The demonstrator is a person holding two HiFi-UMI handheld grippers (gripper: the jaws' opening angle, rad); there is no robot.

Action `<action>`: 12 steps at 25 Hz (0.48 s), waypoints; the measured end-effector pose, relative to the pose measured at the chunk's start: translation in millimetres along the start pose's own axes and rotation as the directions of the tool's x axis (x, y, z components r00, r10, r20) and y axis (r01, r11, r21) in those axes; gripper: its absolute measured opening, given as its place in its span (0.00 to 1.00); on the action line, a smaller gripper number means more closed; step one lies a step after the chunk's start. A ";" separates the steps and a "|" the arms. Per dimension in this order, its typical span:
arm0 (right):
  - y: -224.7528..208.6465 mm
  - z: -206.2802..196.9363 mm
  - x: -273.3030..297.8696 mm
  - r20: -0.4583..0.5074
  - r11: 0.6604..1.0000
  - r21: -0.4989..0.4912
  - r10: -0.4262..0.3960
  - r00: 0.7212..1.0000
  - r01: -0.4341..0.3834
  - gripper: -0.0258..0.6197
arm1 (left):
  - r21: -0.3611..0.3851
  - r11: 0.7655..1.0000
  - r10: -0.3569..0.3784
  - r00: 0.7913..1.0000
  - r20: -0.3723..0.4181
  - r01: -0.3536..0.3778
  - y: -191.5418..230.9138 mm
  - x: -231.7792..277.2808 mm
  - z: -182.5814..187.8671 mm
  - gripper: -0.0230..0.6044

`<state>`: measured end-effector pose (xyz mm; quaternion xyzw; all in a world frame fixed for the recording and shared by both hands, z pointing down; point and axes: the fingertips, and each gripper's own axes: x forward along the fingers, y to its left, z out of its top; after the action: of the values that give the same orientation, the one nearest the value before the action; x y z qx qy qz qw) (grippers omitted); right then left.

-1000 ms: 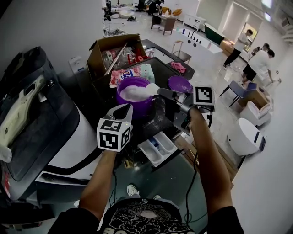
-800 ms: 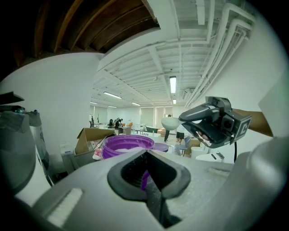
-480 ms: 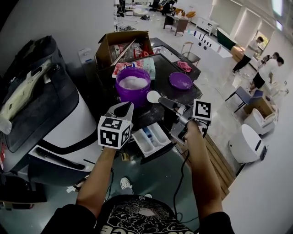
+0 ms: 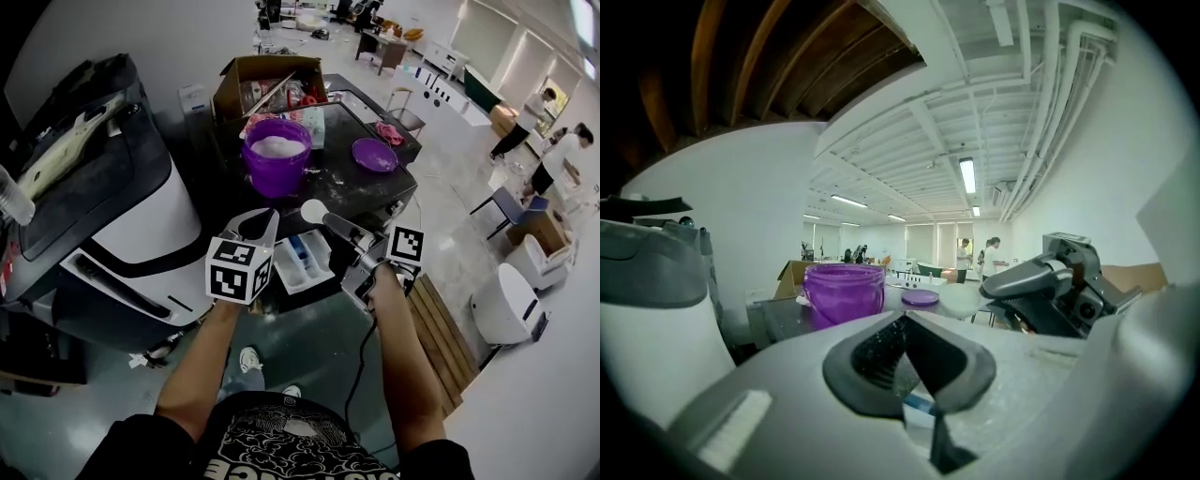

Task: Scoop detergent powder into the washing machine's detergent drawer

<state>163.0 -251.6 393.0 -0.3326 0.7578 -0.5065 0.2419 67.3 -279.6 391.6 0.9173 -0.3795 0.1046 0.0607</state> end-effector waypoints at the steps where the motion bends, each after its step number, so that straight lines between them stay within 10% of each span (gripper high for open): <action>1: -2.8 -4.8 -2.1 -0.001 1.000 -0.001 -0.003 1.000 0.003 0.09 | -0.003 1.000 0.006 1.000 -0.001 -0.006 -1.2 -3.5 -3.3 0.04; 12: -31.6 -46.9 -14.7 -0.021 1.000 0.000 -0.030 0.999 0.030 0.09 | -0.046 0.997 0.055 0.998 -0.022 -0.056 -4.9 -34.8 -39.4 0.04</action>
<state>147.9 -220.5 440.1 -0.3386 0.7552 -0.5135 0.2264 41.1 -244.8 421.3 0.9035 -0.4066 0.1069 0.0830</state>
